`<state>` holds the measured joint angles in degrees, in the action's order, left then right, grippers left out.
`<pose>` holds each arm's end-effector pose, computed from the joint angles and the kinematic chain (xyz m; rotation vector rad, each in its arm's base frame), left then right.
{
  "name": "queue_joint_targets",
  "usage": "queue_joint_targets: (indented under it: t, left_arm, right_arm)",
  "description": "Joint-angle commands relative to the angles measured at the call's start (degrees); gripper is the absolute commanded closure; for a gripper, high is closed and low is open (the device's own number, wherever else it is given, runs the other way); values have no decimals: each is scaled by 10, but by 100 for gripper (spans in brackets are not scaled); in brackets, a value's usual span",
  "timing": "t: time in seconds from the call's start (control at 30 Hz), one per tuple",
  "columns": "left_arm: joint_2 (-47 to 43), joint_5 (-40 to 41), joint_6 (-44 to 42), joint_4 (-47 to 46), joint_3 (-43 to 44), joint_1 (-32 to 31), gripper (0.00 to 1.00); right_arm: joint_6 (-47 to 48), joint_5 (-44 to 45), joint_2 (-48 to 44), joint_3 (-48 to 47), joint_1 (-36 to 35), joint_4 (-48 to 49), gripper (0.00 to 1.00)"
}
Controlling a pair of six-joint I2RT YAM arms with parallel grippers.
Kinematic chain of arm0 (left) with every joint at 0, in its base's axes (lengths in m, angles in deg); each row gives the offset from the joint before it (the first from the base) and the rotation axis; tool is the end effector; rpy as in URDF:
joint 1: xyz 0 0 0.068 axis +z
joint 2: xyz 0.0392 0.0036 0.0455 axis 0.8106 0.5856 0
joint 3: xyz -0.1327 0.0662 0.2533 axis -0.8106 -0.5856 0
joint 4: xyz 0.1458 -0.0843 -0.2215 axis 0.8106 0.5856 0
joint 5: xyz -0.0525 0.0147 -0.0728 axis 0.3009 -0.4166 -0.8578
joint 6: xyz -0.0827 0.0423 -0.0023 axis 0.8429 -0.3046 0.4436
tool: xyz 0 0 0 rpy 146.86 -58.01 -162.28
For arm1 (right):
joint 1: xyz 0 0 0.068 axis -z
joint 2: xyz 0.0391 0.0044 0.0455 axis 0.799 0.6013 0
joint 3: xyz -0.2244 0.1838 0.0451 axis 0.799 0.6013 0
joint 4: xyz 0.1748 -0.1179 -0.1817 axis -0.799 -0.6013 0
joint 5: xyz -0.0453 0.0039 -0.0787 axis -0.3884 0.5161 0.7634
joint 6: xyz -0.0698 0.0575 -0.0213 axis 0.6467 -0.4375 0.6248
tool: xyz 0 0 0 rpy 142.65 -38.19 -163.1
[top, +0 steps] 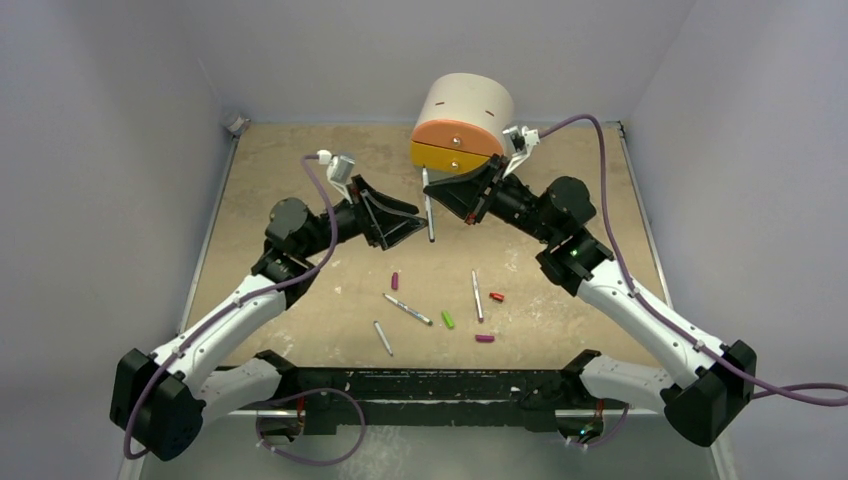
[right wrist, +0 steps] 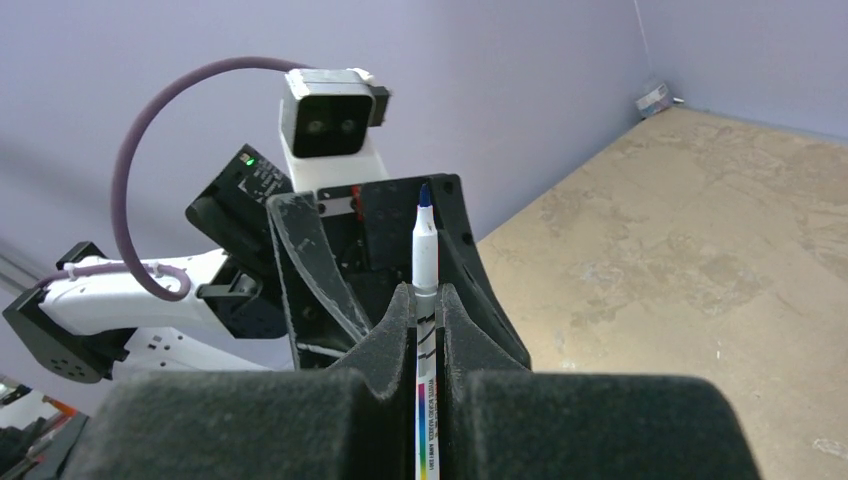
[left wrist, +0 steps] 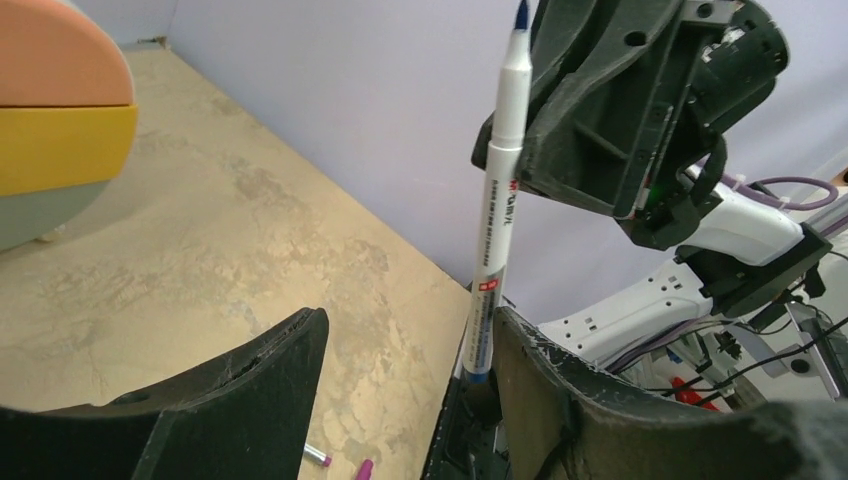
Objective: Insert the pens into the pen caps
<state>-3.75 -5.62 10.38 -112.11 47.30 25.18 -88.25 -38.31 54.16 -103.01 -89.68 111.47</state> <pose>0.2200 -0.1780 0.3724 0.3750 1.5002 -1.4820 0.2211 0.2063 0.4517 -0.3741 1.3167 1.3704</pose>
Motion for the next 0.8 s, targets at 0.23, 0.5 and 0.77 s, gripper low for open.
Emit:
queue_joint_targets:
  t: [0.23,0.5,0.77]
  left_arm:
    - [26,34,-41,-15,45,-44,41]
    - [-16,50,-77,43,50,-45,38]
    - [-2,39,-52,-7,47,-50,39]
  right_arm:
    - [13,-2,1,-23,-3,32,100]
    - [14,3,-2,-20,-3,26,100]
    - [-13,-22,27,-19,-3,77,100]
